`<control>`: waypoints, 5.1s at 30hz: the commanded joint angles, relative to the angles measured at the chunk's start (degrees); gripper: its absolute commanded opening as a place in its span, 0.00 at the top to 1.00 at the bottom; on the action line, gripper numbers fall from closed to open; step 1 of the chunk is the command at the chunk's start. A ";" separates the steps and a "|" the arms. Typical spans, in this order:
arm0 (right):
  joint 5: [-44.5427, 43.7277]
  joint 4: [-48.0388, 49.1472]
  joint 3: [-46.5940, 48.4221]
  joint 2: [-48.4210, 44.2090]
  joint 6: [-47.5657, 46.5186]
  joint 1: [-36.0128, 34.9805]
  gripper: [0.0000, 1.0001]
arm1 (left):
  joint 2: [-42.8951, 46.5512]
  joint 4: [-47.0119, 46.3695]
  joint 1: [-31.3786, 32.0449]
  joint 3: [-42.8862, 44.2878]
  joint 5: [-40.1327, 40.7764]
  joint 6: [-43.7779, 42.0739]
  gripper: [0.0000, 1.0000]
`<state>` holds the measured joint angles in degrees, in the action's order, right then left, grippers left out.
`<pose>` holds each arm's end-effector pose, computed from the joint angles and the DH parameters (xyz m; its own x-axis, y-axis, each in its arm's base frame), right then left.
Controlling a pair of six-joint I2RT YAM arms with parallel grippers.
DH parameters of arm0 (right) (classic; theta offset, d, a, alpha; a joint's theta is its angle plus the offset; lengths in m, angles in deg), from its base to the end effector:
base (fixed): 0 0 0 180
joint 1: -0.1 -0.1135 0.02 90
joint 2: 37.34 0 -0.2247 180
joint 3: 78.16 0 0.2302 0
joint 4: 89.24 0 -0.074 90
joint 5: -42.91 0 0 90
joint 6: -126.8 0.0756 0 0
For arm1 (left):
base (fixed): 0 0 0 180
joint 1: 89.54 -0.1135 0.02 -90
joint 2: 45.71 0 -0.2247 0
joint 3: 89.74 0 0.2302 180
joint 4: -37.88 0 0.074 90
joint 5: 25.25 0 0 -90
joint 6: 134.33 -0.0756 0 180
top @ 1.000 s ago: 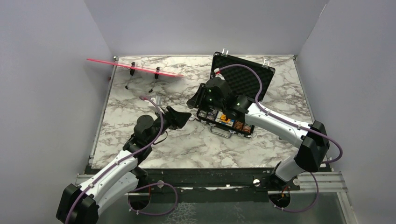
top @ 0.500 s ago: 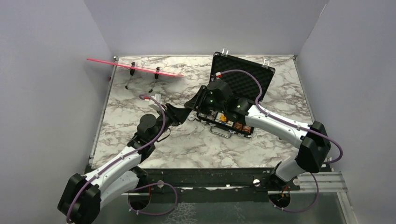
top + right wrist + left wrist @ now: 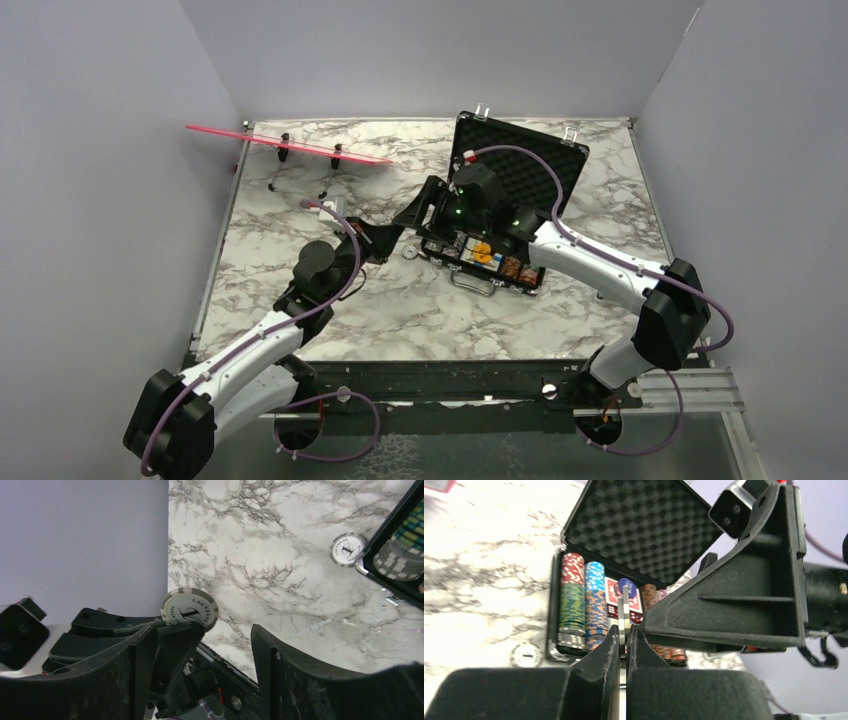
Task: Pack up texas hold em set
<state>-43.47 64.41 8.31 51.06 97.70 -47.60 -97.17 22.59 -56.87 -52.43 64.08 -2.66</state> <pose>0.2491 0.2809 0.2596 -0.8328 0.3805 -0.4021 -0.0986 0.6128 0.7840 0.2123 -0.1372 0.2360 -0.3529 -0.5634 -0.7470 0.4217 0.6169 -0.6645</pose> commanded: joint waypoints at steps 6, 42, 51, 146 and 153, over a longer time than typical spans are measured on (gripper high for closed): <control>13.71 0.78 -5.56 -6.31 -13.31 12.25 0.29 | 1.59 4.32 0.12 3.20 -18.22 -39.02 1.00; 7.93 -7.39 -26.36 -23.94 -10.37 17.84 0.34 | -45.39 59.84 0.12 46.08 -26.88 -100.65 1.00; 8.68 -6.69 -26.15 -22.97 -10.32 17.82 0.34 | -45.38 59.97 0.19 46.92 -28.71 -100.04 1.00; 7.42 -6.54 -26.57 -23.70 -15.36 17.82 0.34 | -47.79 59.30 1.97 53.95 -23.10 -95.66 0.68; 8.07 -1.92 -26.30 -18.64 -22.56 17.69 0.37 | -38.31 51.03 -1.54 47.25 -27.71 -89.42 0.66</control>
<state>-35.80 58.15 -18.14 28.50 80.70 -30.16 -143.05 80.47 -56.17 -1.44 41.39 -96.95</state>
